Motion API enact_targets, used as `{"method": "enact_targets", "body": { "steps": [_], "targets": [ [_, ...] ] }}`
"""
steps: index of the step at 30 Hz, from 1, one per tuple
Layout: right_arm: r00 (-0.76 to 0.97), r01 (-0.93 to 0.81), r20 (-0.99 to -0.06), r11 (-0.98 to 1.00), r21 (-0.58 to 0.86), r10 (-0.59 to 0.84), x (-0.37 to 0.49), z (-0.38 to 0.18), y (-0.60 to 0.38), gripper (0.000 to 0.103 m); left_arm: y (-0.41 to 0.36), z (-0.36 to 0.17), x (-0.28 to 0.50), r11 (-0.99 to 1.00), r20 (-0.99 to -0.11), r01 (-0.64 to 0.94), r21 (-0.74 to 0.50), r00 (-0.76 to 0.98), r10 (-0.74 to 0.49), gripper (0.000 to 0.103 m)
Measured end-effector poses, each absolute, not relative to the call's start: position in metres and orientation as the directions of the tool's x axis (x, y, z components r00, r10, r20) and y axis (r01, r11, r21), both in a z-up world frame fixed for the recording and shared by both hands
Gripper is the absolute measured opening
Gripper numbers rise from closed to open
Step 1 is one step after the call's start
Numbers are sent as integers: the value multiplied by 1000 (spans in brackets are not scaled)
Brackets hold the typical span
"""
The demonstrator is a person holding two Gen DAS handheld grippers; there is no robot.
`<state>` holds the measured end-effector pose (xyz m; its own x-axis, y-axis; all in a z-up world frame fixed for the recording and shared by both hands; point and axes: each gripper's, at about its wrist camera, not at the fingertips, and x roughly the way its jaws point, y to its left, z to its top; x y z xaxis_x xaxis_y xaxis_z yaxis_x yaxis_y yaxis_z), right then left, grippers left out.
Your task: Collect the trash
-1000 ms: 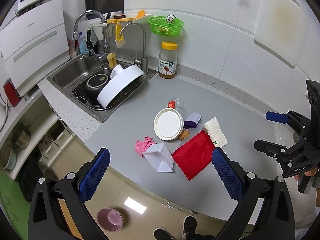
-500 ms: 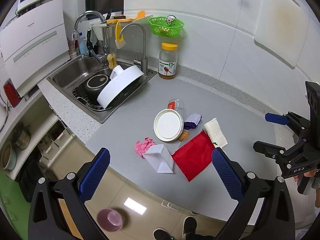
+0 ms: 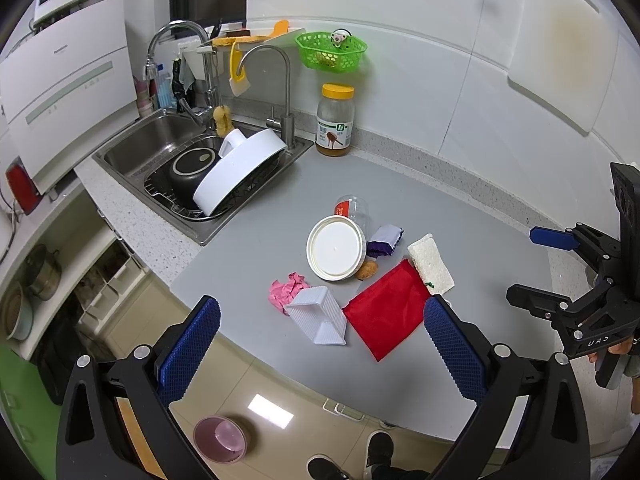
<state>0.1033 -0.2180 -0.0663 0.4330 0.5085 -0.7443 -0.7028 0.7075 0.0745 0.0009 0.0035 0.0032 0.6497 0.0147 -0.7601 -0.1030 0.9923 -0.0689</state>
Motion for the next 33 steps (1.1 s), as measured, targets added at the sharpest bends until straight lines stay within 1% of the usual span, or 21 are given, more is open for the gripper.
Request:
{"method": "enact_targets", "body": {
  "steps": [9, 14, 25, 33],
  "targets": [
    [423, -702, -753, 708, 80, 504, 105, -71, -216, 100, 5, -3, 6, 992, -769, -103, -71, 640, 11, 97],
    [412, -700, -765, 709, 82, 495, 107, -78, -217, 100, 9, -16, 16, 991, -781, -105, -82, 624, 2, 97],
    [375, -691, -795, 715, 103, 476, 119, -99, -221, 100, 21, -89, 56, 985, -860, -128, -117, 509, -36, 97],
    [355, -679, -816, 726, 111, 457, 133, -111, -224, 100, 32, -136, 79, 961, -887, -172, -217, 446, -121, 97]
  ]
}}
